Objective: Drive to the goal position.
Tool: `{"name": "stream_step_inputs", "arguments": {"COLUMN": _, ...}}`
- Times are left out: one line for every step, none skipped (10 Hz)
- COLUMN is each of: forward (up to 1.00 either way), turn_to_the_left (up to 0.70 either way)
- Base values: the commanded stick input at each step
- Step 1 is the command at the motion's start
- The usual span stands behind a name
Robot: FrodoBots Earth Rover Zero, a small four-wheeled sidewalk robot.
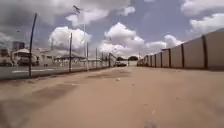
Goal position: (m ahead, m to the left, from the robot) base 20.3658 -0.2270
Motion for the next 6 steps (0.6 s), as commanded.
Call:
{"name": "stream_step_inputs", "arguments": {"forward": 0.60, "turn_to_the_left": -0.15}}
{"name": "stream_step_inputs", "arguments": {"forward": 0.60, "turn_to_the_left": -0.15}}
{"name": "stream_step_inputs", "arguments": {"forward": 0.60, "turn_to_the_left": -0.15}}
{"name": "stream_step_inputs", "arguments": {"forward": 0.60, "turn_to_the_left": -0.15}}
{"name": "stream_step_inputs", "arguments": {"forward": 0.60, "turn_to_the_left": -0.15}}
{"name": "stream_step_inputs", "arguments": {"forward": 0.60, "turn_to_the_left": -0.15}}
